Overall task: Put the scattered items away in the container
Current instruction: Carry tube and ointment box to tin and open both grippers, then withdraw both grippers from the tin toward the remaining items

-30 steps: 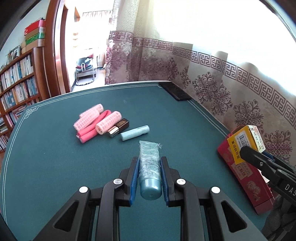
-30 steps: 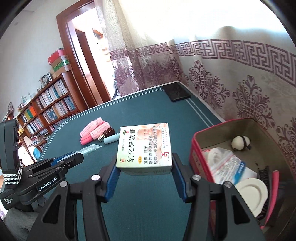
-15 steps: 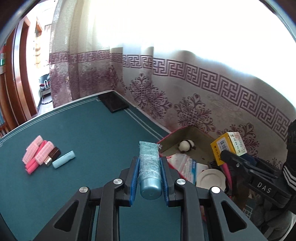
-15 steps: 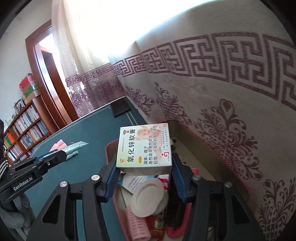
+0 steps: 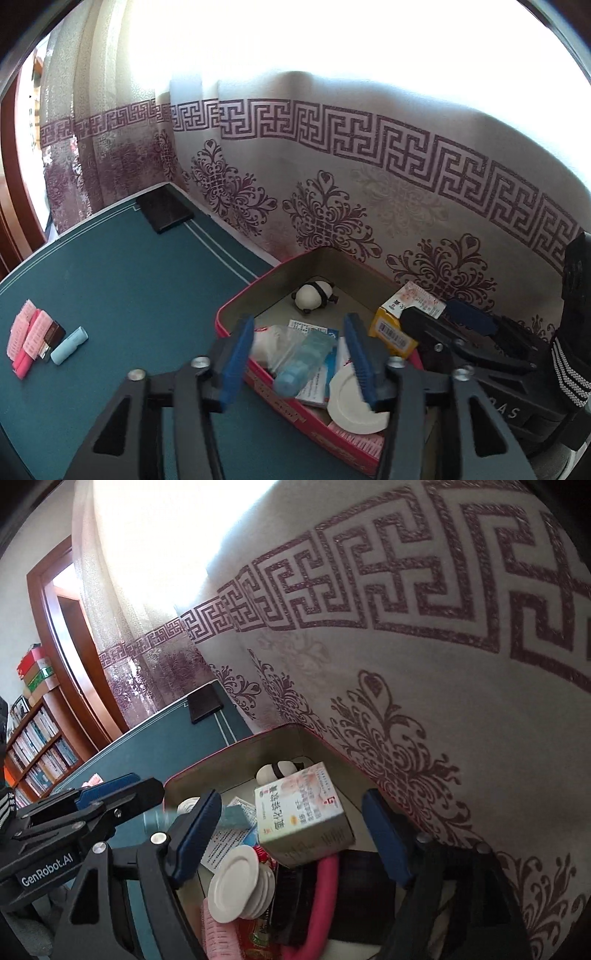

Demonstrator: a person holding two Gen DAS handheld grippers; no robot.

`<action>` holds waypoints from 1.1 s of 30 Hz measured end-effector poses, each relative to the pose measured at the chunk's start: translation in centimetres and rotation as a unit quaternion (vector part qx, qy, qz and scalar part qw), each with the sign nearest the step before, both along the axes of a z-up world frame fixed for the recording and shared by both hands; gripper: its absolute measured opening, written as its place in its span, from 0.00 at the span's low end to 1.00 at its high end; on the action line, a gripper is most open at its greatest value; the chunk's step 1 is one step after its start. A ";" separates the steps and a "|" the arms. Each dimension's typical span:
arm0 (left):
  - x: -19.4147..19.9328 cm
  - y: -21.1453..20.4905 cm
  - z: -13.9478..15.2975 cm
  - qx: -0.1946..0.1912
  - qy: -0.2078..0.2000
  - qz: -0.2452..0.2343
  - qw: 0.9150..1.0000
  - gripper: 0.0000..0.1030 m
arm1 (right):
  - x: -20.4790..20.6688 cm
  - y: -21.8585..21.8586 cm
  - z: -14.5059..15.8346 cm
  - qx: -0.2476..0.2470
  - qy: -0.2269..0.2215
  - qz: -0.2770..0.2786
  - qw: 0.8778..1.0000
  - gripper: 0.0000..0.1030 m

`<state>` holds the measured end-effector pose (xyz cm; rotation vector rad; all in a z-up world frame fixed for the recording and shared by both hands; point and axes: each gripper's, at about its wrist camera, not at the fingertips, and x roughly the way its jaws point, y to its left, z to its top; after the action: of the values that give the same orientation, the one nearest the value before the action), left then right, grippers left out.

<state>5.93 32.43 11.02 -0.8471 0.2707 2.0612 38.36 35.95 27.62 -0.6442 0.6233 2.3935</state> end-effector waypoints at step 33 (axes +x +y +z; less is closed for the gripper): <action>-3.9 -11.7 -1.7 0.001 -0.024 0.140 0.990 0.80 | -4.1 -7.1 0.8 0.019 -0.010 0.067 0.998 0.79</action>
<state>2.00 20.74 9.28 -0.9779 0.1295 2.2954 34.29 28.86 28.47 -0.7126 0.5418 2.5122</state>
